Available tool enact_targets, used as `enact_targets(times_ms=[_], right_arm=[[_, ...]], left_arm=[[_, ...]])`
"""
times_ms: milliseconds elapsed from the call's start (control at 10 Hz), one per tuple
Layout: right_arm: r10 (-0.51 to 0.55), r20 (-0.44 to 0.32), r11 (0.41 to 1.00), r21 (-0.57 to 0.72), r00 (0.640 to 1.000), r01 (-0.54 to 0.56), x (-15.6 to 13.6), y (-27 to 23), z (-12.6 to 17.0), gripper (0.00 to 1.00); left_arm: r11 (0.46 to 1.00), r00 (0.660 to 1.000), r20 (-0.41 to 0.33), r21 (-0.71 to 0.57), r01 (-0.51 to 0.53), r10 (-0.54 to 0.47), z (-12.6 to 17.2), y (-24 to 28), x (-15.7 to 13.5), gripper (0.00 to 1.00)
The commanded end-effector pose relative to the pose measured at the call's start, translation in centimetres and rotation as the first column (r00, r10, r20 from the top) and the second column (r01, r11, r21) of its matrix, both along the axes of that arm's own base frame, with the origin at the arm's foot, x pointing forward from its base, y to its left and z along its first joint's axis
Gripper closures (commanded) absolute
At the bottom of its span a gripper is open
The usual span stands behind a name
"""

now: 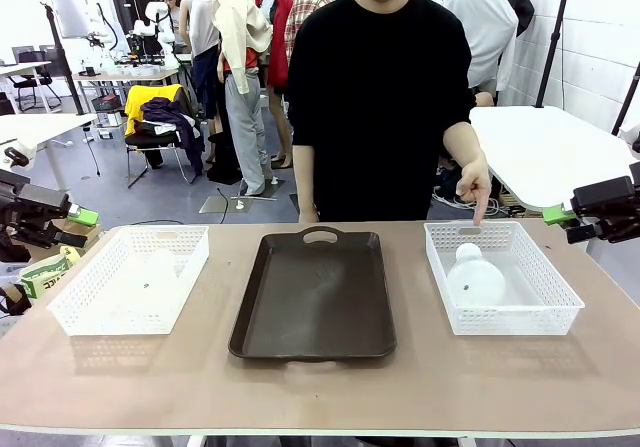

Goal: Prepare the laboratory tools.
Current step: Pick up the Big flask that the person points to.

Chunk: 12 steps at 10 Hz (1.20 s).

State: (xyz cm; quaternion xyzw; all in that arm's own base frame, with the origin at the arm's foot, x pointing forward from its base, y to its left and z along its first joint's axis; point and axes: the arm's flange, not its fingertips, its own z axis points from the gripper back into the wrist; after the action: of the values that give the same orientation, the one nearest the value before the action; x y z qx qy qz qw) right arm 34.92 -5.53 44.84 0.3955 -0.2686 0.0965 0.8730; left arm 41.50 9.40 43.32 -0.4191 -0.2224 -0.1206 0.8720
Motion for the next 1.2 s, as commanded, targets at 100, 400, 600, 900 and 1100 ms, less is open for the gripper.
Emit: enact_targets(times_ms=[100, 400, 600, 900, 1100], right_arm=[[0.01, 0.021, 1.0, 0.024, 1.0, -0.01, 0.5, 0.0, -0.3, 0.0], [-0.044, -0.059, 0.991, -0.132, 0.997, 0.036, 0.0, 0.8, 1.2, 0.0], [-0.087, -0.051, 0.963, -0.259, 0.995, 0.071, 0.1, 1.7, 3.1, 0.0], [-0.166, -0.043, 0.86, -0.496, 0.985, 0.123, 2.6, 4.4, 5.9, 0.0], [-0.194, -0.082, 0.786, -0.61, 0.978, 0.105, 6.2, 7.1, 6.2, 0.0]], left_arm=[[1.0, 1.0, 0.003, -0.013, 0.002, -0.002, 0.0, 0.0, 0.0, 0.0], [1.0, 1.0, 0.003, -0.013, 0.002, -0.002, 0.0, 0.0, 0.0, 0.0], [1.0, 1.0, 0.003, -0.013, 0.002, -0.002, 0.0, 0.0, 0.0, 0.0], [1.0, 1.0, 0.003, -0.013, 0.002, -0.002, 0.0, 0.0, 0.0, 0.0], [1.0, 1.0, 0.003, -0.013, 0.002, -0.002, 0.0, 0.0, 0.0, 0.0]])
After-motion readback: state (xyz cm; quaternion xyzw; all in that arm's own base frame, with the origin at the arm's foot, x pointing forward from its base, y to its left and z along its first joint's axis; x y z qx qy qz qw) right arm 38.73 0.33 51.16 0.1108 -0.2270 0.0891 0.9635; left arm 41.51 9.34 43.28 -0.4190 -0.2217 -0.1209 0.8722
